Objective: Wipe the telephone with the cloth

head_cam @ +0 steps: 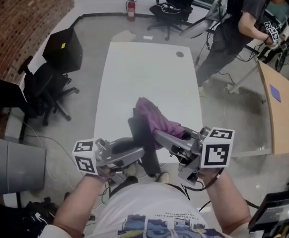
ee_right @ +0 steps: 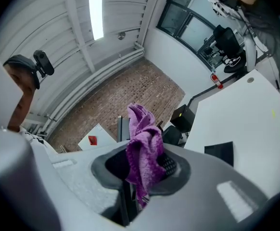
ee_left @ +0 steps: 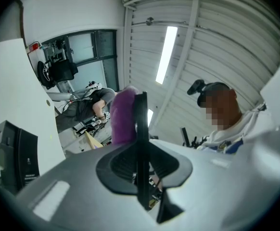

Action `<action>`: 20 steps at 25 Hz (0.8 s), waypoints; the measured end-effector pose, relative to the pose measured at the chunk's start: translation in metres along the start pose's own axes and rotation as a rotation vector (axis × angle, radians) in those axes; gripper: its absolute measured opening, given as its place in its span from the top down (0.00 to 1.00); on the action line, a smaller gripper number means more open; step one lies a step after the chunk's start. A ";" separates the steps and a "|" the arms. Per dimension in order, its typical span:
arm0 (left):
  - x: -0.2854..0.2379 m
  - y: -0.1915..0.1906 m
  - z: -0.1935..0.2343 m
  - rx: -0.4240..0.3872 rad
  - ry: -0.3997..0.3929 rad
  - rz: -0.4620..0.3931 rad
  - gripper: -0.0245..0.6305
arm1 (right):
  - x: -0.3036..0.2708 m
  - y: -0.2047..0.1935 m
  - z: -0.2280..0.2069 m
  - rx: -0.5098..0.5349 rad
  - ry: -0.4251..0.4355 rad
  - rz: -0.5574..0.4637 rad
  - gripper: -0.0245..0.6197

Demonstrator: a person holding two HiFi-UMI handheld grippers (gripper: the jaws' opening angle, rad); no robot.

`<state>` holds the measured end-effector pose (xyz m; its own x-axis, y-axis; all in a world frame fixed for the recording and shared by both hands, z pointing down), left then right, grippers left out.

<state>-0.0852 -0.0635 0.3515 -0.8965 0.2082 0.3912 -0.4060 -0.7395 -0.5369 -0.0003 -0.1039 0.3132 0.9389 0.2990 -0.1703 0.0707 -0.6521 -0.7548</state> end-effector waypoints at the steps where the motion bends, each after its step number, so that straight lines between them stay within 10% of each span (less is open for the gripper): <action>1: 0.000 0.000 -0.001 -0.005 0.001 -0.001 0.84 | 0.001 -0.004 0.001 -0.003 0.006 0.009 0.83; 20: 0.001 0.014 -0.009 -0.031 -0.026 -0.080 0.84 | 0.037 -0.060 -0.001 0.021 0.021 0.169 0.83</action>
<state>-0.0934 -0.0681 0.3375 -0.8563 0.2485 0.4528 -0.4815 -0.7012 -0.5258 0.0301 -0.0543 0.3525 0.9436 0.1715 -0.2834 -0.0961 -0.6769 -0.7298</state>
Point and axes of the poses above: the fingertips, and each gripper's own axes: x backward along the fingers, z to its left, y out of its top, the point moved 3 cm from there along x, backward along the fingers, and after that the axes turned 6 degrees about x, right-handed, at the moved point
